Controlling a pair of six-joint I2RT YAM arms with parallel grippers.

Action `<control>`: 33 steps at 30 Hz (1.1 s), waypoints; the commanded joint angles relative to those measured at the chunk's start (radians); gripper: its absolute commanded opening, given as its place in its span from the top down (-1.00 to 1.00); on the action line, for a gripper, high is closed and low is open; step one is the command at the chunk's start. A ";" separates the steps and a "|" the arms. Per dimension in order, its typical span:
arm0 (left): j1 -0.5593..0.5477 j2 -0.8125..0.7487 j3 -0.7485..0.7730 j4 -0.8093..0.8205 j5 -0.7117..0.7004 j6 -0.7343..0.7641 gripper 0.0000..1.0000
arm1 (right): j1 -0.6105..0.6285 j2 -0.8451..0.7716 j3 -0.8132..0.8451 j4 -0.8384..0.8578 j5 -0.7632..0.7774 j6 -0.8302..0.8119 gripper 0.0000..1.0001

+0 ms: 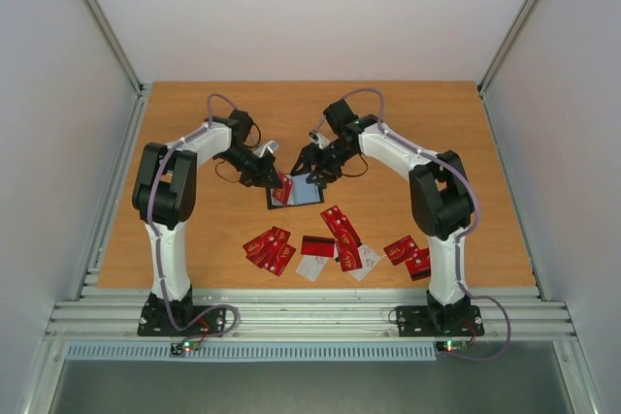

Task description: Put the credit cards into the card holder

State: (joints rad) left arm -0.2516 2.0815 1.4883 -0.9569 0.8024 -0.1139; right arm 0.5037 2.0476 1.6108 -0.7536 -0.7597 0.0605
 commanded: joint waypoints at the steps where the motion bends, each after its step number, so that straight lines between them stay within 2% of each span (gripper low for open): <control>1: 0.006 0.021 0.034 -0.042 -0.003 0.037 0.99 | 0.001 0.043 0.047 0.010 -0.027 0.008 -0.14; 20: 0.006 0.057 0.020 0.016 0.085 0.016 0.99 | -0.008 0.137 0.078 -0.065 0.015 -0.074 -0.10; 33: 0.005 0.066 0.021 0.025 0.084 0.013 0.99 | -0.028 0.172 0.067 -0.089 0.052 -0.113 -0.08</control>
State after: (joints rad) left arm -0.2516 2.1292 1.4963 -0.9550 0.8719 -0.1001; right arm 0.4850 2.2063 1.6653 -0.8238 -0.7280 -0.0238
